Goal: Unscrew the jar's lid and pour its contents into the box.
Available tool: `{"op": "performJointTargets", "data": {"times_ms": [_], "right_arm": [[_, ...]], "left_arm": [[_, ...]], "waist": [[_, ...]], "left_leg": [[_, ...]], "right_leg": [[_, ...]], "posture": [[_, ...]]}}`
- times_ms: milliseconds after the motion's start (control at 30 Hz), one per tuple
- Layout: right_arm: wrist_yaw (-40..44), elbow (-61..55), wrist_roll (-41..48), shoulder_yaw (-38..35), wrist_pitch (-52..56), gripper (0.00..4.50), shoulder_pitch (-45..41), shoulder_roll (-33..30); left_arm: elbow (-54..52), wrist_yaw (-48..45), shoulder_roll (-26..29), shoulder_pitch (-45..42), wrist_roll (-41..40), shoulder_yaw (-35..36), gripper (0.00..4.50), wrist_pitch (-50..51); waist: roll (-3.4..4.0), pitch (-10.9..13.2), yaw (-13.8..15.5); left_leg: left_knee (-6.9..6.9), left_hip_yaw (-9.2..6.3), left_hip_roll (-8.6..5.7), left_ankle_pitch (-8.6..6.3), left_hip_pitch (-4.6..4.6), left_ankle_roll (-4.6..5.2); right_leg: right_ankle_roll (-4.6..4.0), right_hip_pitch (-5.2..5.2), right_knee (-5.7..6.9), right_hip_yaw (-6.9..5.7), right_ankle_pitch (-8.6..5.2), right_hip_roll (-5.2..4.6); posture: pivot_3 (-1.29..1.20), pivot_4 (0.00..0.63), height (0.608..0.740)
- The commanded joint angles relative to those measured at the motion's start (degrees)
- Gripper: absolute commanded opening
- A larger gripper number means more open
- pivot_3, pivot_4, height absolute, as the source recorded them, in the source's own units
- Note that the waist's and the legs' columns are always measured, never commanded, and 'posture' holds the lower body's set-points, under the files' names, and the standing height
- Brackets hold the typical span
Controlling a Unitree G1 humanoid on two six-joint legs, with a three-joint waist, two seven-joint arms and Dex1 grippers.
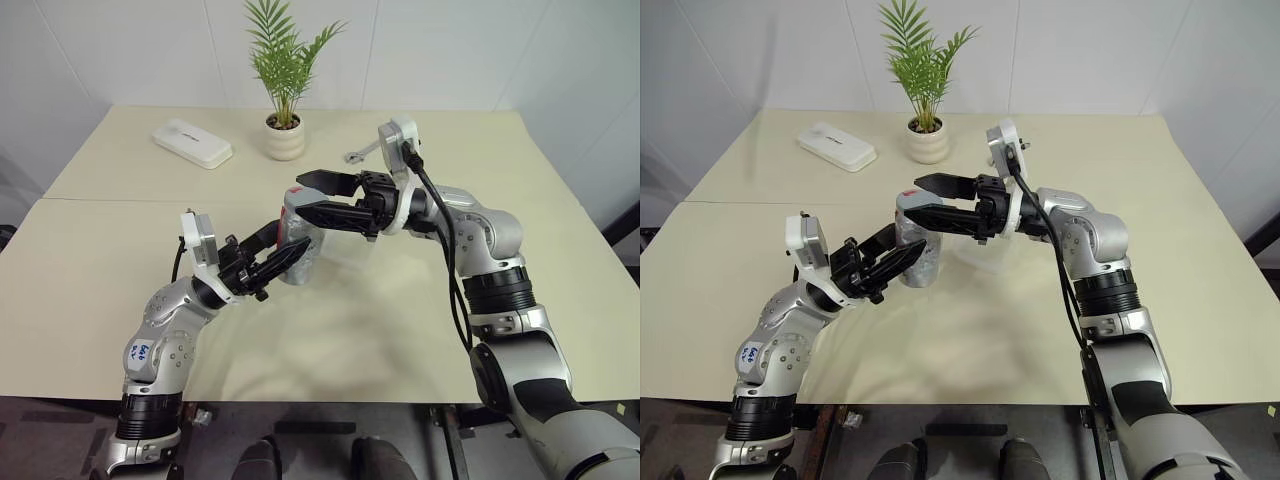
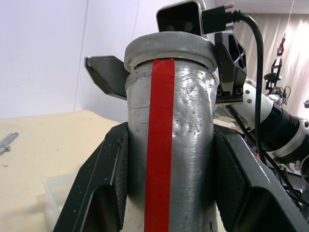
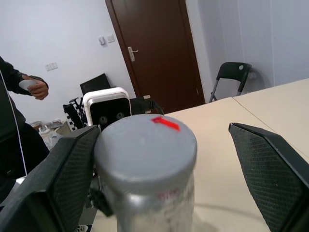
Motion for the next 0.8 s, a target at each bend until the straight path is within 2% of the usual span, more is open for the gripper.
{"op": "performJointTargets", "data": {"times_ms": [33,333,800], "right_arm": [[0.26,0.05,0.95,-3.20,-0.99,4.46,-0.03,-1.54],[2.96,-1.91,2.78,-3.07,0.96,4.46,0.69,-1.66],[2.67,-3.08,3.23,-0.88,4.90,4.46,-0.46,-1.26]], "left_arm": [[-2.21,-1.75,0.66,-0.50,-1.15,-0.11,1.95,-0.57],[-2.61,-1.75,0.87,0.00,-1.29,0.10,1.95,-0.38],[-2.70,-1.90,1.00,0.05,-1.12,0.29,1.95,-0.42]], "waist": [[0.00,0.00,-0.03],[0.00,0.00,0.02],[0.00,0.00,0.03]], "left_leg": [[0.00,0.00,0.00,0.00,0.00,0.00],[0.00,0.00,0.00,0.00,0.00,0.00],[0.00,0.00,0.00,0.00,0.00,0.00]], "right_leg": [[0.00,0.00,0.01,0.00,0.00,0.00],[0.00,0.00,0.00,0.00,0.00,0.00],[0.00,0.00,0.00,0.00,0.00,0.00]], "posture": [[0.00,0.150,0.740],[0.00,0.150,0.740],[0.00,0.150,0.740]]}}
